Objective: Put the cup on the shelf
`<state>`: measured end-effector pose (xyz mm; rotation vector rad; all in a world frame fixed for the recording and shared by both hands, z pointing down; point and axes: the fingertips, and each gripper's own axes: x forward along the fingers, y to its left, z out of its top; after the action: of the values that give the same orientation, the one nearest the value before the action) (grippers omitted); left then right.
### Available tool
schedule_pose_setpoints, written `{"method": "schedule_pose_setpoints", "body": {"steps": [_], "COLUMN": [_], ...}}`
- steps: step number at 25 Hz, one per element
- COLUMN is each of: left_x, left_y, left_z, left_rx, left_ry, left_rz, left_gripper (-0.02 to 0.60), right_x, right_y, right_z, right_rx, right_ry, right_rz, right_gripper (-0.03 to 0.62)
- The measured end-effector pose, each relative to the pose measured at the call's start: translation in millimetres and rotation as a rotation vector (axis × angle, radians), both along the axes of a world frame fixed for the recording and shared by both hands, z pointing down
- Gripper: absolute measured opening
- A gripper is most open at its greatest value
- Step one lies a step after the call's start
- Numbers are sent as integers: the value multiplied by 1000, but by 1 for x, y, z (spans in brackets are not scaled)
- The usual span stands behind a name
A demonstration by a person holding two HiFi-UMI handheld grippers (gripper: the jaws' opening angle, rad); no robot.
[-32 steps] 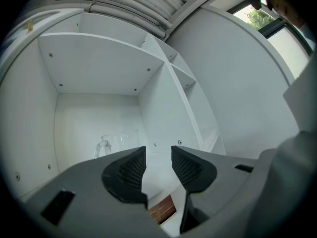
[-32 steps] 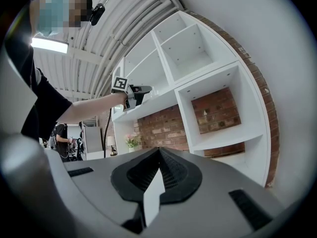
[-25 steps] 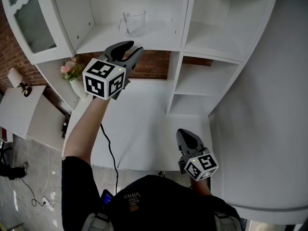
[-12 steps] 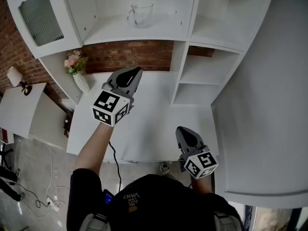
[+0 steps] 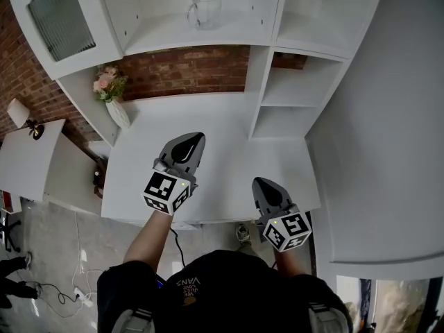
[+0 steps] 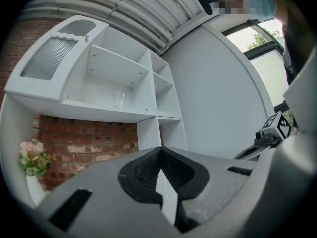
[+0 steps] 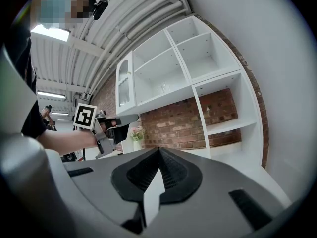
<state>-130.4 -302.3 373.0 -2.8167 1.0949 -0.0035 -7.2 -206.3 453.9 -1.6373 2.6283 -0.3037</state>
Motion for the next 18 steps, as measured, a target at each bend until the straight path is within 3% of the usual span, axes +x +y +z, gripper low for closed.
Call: {"method": "schedule_pose_setpoints", "body": {"steps": [8, 18], "left_x": [-8, -24], "left_y": [50, 105], "left_z": [44, 86], "left_rx": [-37, -138], "left_ry": [-15, -4], "left_rz": [16, 42], "left_gripper": [6, 6], "right_x": [-20, -37], "right_y": [20, 41], "right_z": [11, 11], "right_rx": [-13, -8], "right_ry": [9, 48], "right_rz": [3, 3], "right_gripper": [0, 0]}}
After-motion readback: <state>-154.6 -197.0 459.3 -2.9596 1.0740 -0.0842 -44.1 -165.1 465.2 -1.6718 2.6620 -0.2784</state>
